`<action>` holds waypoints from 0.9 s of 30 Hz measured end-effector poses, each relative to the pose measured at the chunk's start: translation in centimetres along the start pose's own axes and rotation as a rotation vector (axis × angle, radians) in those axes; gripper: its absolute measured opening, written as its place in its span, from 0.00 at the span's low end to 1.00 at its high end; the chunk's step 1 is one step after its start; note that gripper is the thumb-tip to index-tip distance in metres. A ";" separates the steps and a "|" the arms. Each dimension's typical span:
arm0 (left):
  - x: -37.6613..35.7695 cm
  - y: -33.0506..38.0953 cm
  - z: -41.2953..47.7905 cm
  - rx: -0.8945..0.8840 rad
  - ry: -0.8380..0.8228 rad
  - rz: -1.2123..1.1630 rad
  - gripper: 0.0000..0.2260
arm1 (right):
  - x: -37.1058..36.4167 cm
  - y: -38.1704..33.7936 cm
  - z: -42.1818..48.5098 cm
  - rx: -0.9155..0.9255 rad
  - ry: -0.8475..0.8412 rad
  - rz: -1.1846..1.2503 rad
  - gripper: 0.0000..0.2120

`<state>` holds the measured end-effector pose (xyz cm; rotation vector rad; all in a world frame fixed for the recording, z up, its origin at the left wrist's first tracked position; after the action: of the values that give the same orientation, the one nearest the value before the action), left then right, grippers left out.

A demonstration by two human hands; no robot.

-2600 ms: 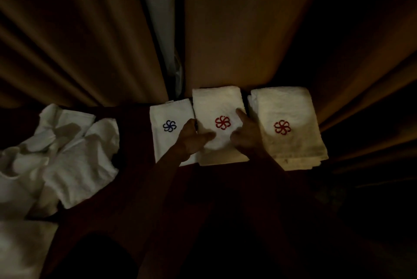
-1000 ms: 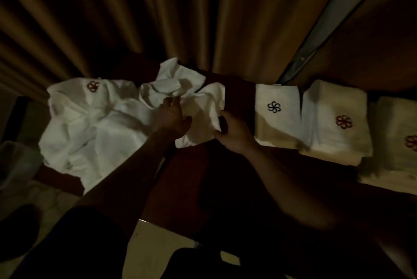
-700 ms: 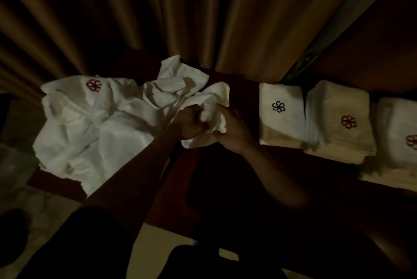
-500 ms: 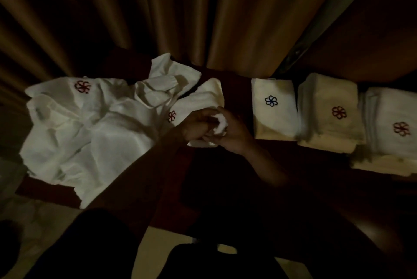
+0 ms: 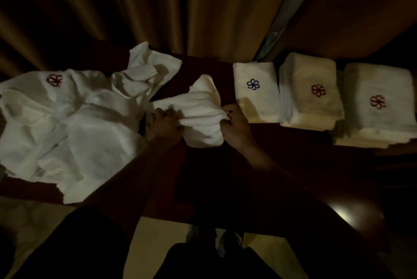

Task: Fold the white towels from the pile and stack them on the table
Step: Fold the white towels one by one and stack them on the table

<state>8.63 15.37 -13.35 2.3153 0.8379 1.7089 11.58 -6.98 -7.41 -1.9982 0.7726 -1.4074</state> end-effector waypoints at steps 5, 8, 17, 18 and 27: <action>1.0 3.8 -2.4 -0.176 0.115 -0.325 0.24 | 4.9 3.7 -1.3 -0.105 0.073 0.000 0.13; 2.1 7.4 -4.3 -0.251 0.123 -0.444 0.19 | 8.1 4.8 -2.6 -0.109 0.106 0.057 0.12; 5.0 15.4 -8.6 -0.250 0.001 -0.553 0.07 | 18.8 4.3 -7.0 -0.043 0.191 0.052 0.15; 5.4 16.1 -9.1 -0.234 -0.031 -0.578 0.07 | 20.0 3.9 -7.4 -0.028 0.198 0.048 0.15; 2.6 14.7 -10.6 -0.119 -0.081 -0.215 0.13 | 19.0 9.0 -8.6 0.080 0.180 -0.260 0.07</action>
<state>4.54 2.22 -1.22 2.1165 0.9062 1.5233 7.48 -27.97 0.24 -1.9840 0.5339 -1.7578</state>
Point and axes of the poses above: each hand's wrist, its own z-axis towards the middle knuckle, its own x-axis out of the back of the hand, y = z × x, the point moved 8 cm from there along z, towards the middle knuckle, and after that the axes turned 12 degrees about -z, right-handed, at the moved point
